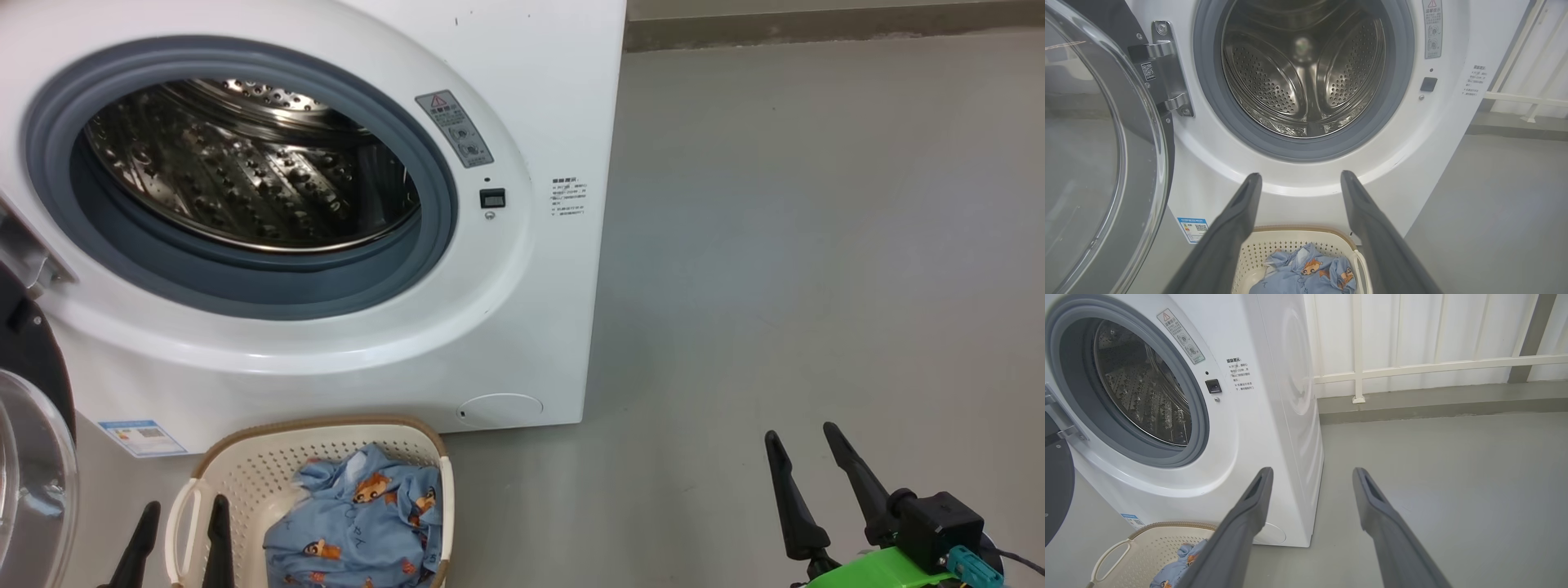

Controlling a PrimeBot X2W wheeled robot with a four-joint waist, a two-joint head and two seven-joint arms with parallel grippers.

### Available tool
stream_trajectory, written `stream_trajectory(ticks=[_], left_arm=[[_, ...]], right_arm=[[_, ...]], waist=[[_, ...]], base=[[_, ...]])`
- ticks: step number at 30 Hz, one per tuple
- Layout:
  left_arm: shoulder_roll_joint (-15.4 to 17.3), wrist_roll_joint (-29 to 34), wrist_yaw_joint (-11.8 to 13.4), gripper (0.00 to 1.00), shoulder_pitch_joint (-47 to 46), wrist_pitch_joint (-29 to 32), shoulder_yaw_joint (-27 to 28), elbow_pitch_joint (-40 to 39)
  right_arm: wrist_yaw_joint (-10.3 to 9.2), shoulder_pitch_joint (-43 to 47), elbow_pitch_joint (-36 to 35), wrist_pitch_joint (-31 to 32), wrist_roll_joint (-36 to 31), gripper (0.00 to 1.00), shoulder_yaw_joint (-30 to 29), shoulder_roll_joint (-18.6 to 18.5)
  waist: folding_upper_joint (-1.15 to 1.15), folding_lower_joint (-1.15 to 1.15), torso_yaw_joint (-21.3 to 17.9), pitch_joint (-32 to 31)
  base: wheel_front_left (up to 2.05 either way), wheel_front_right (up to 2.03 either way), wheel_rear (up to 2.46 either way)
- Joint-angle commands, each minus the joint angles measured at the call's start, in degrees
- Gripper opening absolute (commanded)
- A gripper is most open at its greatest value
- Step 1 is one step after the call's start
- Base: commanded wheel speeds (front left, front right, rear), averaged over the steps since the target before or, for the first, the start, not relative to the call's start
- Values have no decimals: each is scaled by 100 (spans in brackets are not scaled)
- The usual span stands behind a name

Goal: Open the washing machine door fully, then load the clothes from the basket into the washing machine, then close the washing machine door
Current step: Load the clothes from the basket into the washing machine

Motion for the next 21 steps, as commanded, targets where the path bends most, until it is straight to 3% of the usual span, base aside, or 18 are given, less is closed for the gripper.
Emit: stream_trajectory(ticks=[1,21], left_arm=[[53,-11,-14,100,-217,-32,204,-113],[55,-30,-14,100,-143,-32,77,-99]], right_arm=[[35,-172,-114,-43,58,100,165,-22],[35,-174,-90,-43,39,100,194,-22]], waist=[[0,0,2,-5],[0,0,16,-14]], base=[[0,0,0],[0,0,0]])
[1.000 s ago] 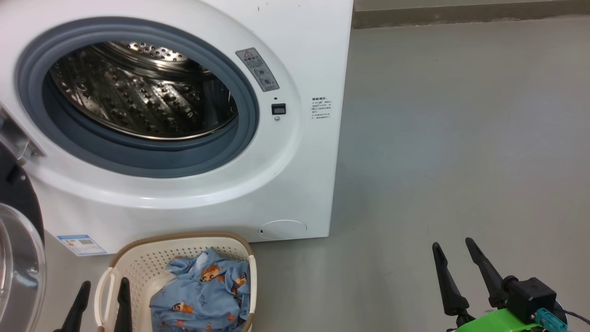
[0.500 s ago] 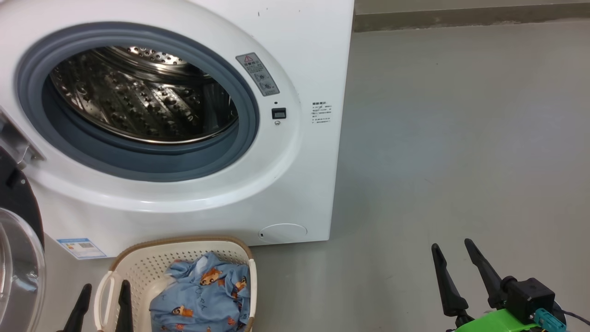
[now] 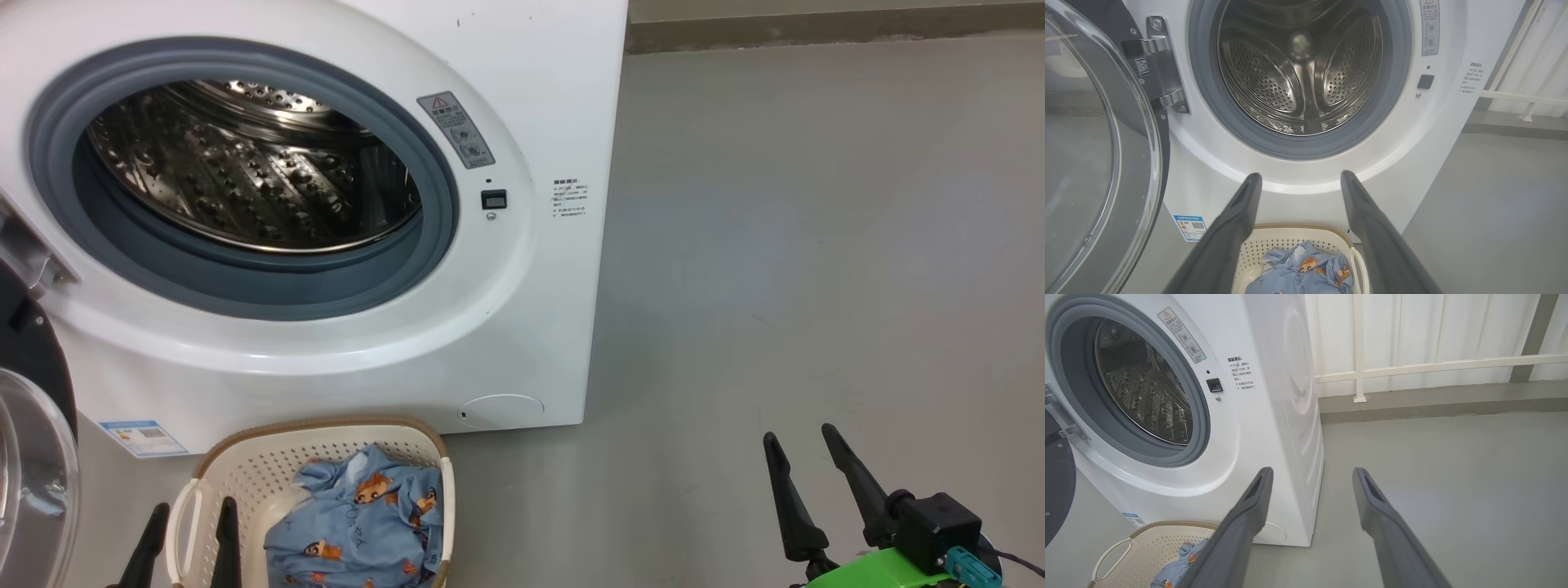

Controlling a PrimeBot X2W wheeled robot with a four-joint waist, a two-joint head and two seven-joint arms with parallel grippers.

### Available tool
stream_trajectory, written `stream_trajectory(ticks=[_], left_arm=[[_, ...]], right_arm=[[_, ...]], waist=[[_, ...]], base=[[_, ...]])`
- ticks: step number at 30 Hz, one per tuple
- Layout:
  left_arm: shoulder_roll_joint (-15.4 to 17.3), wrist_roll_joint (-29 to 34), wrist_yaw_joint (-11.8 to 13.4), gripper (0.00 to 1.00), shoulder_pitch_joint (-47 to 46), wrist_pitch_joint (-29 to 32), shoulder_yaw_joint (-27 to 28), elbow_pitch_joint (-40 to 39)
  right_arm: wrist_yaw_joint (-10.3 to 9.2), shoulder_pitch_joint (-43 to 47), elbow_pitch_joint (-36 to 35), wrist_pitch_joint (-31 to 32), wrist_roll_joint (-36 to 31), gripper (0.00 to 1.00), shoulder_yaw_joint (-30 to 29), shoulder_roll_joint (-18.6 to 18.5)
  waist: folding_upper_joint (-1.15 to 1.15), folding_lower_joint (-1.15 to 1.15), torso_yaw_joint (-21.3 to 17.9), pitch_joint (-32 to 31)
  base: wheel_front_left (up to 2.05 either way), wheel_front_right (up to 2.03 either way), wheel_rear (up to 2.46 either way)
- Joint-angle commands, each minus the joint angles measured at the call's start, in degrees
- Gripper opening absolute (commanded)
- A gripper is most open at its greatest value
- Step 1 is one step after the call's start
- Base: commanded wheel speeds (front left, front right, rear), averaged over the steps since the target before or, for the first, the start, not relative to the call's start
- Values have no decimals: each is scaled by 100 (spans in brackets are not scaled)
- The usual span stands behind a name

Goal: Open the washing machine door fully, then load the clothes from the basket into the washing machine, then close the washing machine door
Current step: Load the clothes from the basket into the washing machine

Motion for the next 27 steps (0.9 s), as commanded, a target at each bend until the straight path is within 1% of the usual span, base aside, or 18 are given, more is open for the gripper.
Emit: stream_trajectory(ticks=[1,13,21,24,27], left_arm=[[55,-11,-14,100,-146,-32,168,-142],[76,-59,-14,100,-187,-32,116,-105],[87,-193,-14,100,-260,-32,-6,-33],[108,-243,-14,100,-325,-32,-84,96],[168,-324,-14,100,-505,-32,-237,360]], right_arm=[[35,-175,-111,-43,42,100,182,-22],[35,-199,-98,-43,45,100,178,-22],[35,-254,-89,-43,8,100,227,-22],[35,-293,-103,-43,2,100,262,-22],[35,-389,-124,-43,8,100,346,-22]], waist=[[0,0,-1,2],[0,0,4,68],[0,0,-52,247],[0,0,-86,392],[0,0,-140,666]], base=[[0,0,0],[0,0,0],[0,0,0],[0,0,0],[0,0,0]])
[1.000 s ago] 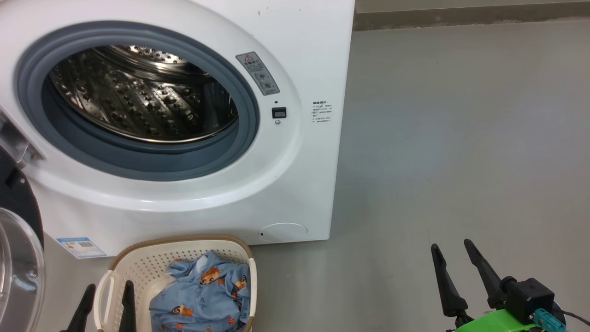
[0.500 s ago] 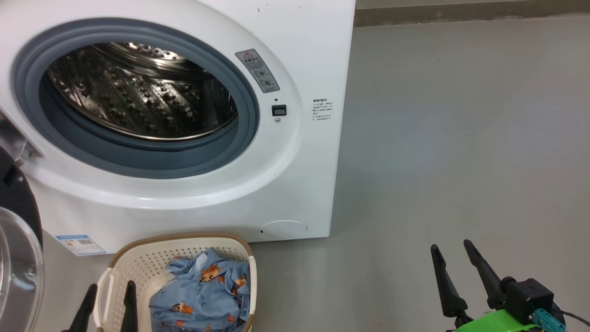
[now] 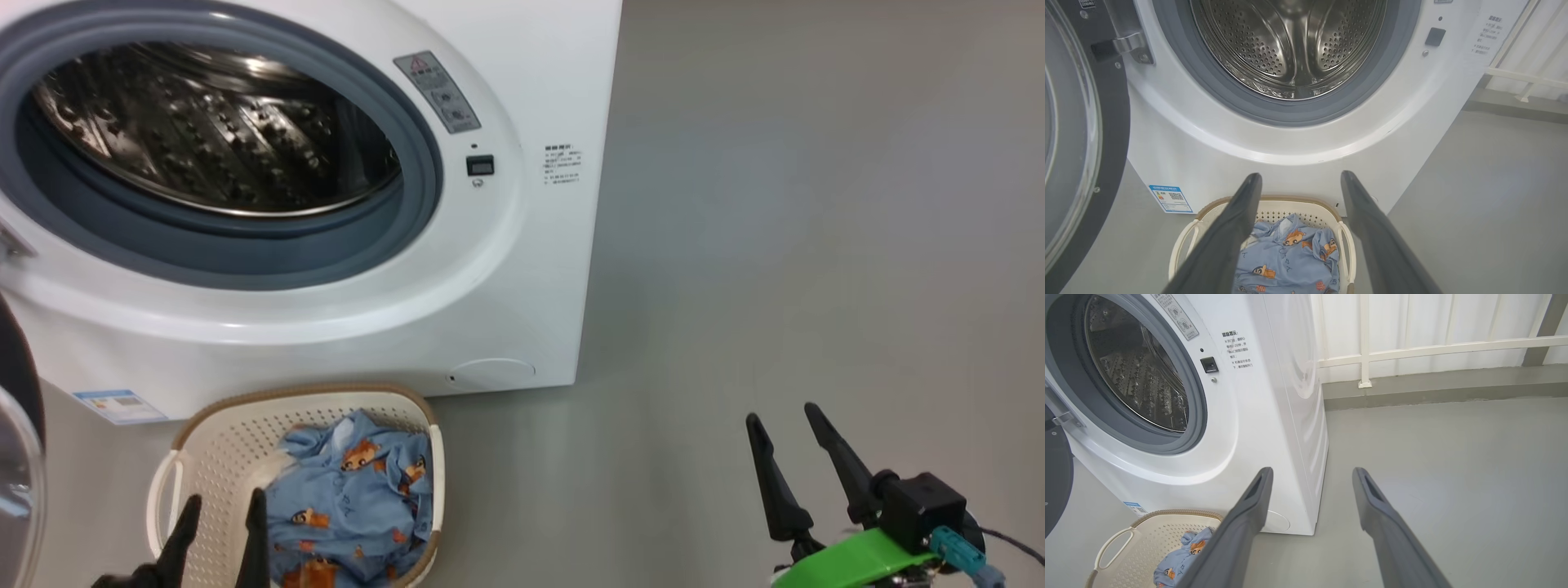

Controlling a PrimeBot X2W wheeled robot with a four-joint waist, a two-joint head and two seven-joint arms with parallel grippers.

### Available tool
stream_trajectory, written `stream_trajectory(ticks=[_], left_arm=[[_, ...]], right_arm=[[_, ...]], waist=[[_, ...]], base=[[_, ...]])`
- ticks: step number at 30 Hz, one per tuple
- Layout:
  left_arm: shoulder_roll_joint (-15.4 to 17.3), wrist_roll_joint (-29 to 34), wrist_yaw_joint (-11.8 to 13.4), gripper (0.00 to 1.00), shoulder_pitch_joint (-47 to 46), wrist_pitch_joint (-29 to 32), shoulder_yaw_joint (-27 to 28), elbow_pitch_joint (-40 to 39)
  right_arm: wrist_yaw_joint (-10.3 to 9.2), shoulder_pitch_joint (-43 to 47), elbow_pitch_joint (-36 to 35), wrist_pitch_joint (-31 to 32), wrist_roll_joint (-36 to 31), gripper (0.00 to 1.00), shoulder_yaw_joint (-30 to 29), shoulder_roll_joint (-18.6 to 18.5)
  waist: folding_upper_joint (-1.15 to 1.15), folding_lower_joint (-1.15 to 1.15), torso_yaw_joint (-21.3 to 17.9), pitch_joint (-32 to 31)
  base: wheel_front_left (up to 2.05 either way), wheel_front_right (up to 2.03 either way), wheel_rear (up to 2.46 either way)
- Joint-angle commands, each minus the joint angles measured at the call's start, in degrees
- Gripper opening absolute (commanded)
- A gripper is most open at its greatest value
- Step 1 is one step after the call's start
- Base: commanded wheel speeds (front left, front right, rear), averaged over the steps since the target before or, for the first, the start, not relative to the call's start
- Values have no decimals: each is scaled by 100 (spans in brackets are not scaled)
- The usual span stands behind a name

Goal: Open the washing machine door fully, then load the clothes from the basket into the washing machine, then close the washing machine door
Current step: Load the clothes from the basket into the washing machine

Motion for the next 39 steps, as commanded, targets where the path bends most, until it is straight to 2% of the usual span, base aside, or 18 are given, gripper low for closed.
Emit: stream_trajectory(ticks=[1,13,26,34,39], left_arm=[[125,-79,-14,100,-290,-32,118,-35],[413,-638,-14,100,-1308,-32,-347,913],[1145,-1433,-14,100,-2479,-32,-795,2062],[1511,-1948,-14,100,-3082,-32,-1485,2952],[1866,-2385,-14,100,-3465,-32,-1922,3538]], right_arm=[[35,-224,-145,-43,22,100,187,-21],[35,-699,-268,-43,70,100,361,-21],[35,-1228,-535,-43,180,100,565,-21],[35,-1390,-591,-43,242,100,613,-21],[35,-1512,-637,-43,342,100,731,-21]], waist=[[0,0,-66,249],[0,0,-319,1492],[0,0,-767,2762],[0,0,-912,3334],[0,0,-1074,3680]], base=[[0,0,0],[0,0,0],[0,0,0],[0,0,0],[0,0,0]])
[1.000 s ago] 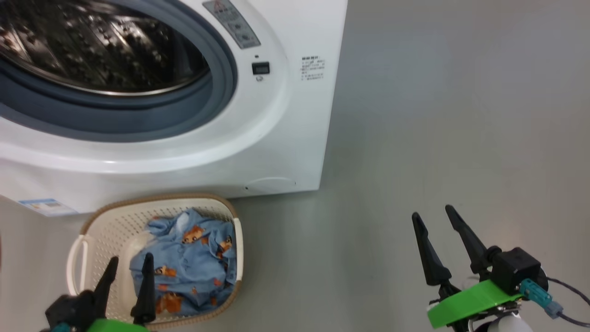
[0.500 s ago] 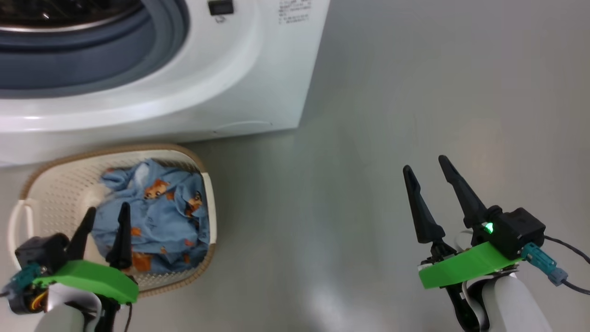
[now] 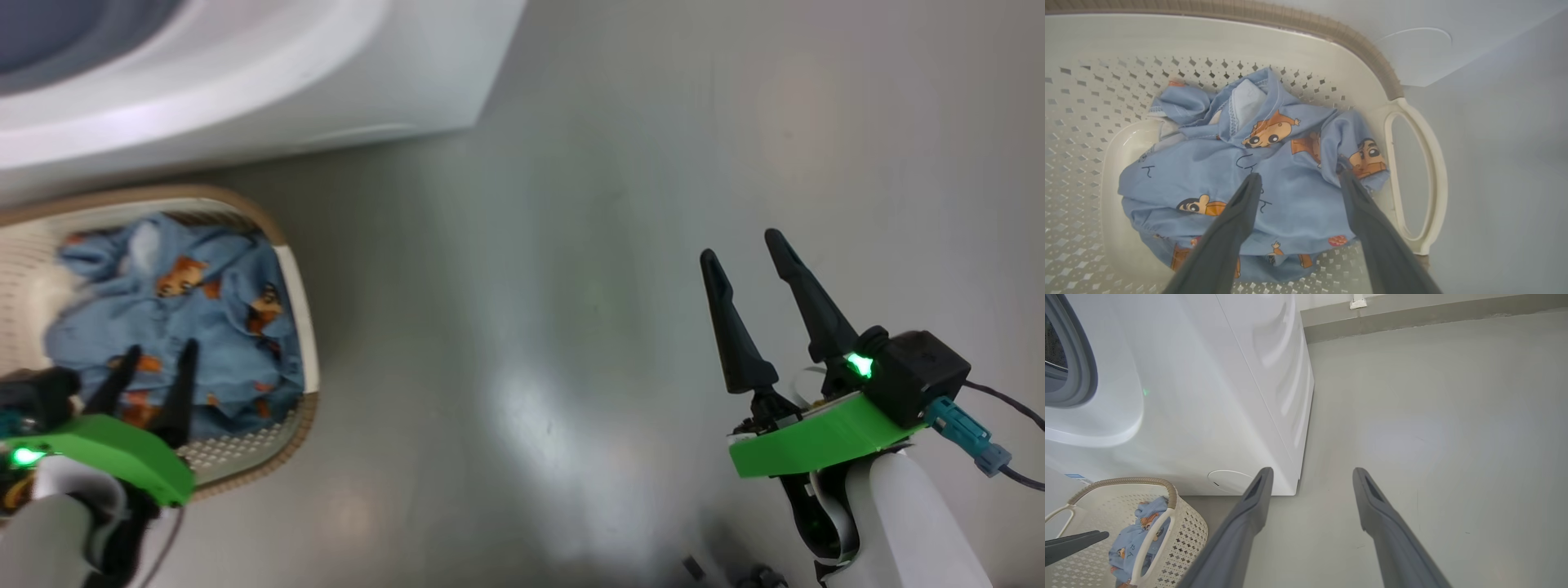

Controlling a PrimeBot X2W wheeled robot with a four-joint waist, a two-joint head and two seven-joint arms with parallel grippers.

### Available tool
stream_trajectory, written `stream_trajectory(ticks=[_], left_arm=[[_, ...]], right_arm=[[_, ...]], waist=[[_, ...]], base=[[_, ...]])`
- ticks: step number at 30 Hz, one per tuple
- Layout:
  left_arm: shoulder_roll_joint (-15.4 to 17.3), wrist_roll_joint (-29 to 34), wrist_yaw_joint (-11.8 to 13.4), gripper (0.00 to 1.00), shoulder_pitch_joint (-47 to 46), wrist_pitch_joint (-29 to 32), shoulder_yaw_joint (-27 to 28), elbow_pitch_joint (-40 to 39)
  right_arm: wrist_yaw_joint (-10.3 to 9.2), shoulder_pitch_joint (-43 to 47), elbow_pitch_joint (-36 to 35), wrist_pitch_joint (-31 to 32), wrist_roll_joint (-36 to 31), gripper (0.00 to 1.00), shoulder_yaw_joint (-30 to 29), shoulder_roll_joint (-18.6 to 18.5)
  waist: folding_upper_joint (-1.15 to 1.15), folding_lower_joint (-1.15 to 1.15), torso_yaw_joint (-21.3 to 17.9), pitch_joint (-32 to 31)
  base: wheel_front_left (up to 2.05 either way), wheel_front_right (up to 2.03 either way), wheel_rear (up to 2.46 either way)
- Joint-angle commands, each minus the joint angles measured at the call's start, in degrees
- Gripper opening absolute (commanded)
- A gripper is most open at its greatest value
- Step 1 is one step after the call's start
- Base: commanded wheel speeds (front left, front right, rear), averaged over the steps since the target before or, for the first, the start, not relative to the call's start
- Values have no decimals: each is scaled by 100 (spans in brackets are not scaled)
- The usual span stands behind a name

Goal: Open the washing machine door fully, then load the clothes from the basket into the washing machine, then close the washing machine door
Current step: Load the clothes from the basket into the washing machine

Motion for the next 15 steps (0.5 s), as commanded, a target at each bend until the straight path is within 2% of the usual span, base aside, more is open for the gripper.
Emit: stream_trajectory(ticks=[1,6,15], left_arm=[[308,-71,-14,100,-25,-36,105,54],[605,-291,-14,100,-271,-36,-69,448],[938,-666,-14,100,-715,-2,-465,766]], right_arm=[[35,44,-156,-43,48,100,179,8],[35,40,-194,-43,145,100,218,8],[35,-8,-271,-43,337,100,284,8]], waist=[[0,-1,-275,377],[0,-1,-418,622],[0,-1,-594,1086]], base=[[0,0,0],[0,0,0],[0,0,0]])
